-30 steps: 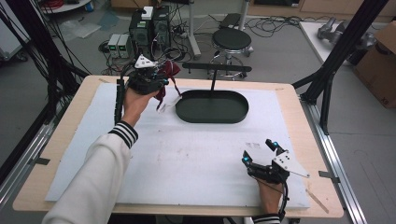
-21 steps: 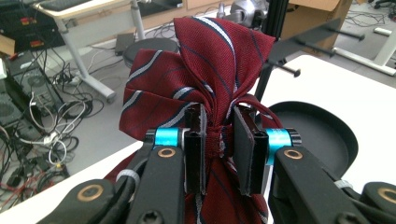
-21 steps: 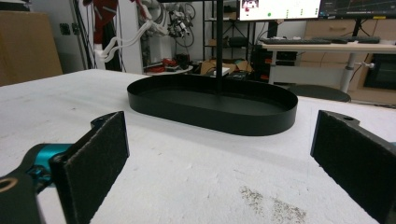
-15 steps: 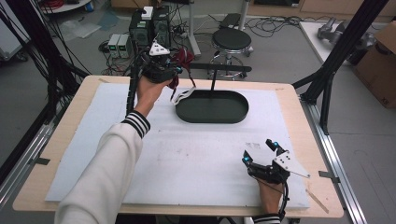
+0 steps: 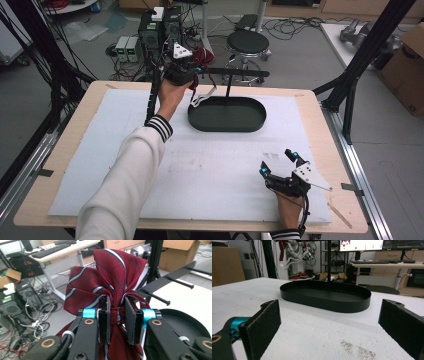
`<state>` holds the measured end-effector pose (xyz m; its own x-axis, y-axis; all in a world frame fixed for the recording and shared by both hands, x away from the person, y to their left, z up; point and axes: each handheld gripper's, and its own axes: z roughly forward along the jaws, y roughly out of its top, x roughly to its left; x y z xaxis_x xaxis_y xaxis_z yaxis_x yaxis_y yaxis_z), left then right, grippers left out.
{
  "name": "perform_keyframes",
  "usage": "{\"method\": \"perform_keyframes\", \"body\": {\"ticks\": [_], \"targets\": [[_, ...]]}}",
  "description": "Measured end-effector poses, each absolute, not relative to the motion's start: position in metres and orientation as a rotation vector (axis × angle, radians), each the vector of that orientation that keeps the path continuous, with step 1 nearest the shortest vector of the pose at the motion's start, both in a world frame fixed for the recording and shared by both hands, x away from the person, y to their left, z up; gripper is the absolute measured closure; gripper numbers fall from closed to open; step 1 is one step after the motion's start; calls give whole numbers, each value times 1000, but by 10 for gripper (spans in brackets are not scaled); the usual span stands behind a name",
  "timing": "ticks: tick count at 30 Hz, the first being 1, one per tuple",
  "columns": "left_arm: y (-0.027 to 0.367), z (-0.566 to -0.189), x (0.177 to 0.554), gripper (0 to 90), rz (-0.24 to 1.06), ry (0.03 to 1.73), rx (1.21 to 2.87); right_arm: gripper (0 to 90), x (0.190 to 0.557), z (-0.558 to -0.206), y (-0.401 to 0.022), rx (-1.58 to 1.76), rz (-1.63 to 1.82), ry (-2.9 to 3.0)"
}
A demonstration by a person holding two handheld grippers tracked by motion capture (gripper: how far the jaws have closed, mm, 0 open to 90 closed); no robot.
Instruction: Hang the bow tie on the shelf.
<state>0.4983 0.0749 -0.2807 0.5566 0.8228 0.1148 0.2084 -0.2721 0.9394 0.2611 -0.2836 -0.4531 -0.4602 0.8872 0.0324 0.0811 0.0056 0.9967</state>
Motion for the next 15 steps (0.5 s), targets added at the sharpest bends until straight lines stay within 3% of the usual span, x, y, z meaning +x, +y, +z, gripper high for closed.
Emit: {"method": "perform_keyframes", "body": {"ticks": [15], "targets": [[80,-299,509,750,816,937,1725,32,262,-453,-284,1019,1528,1613]]}}
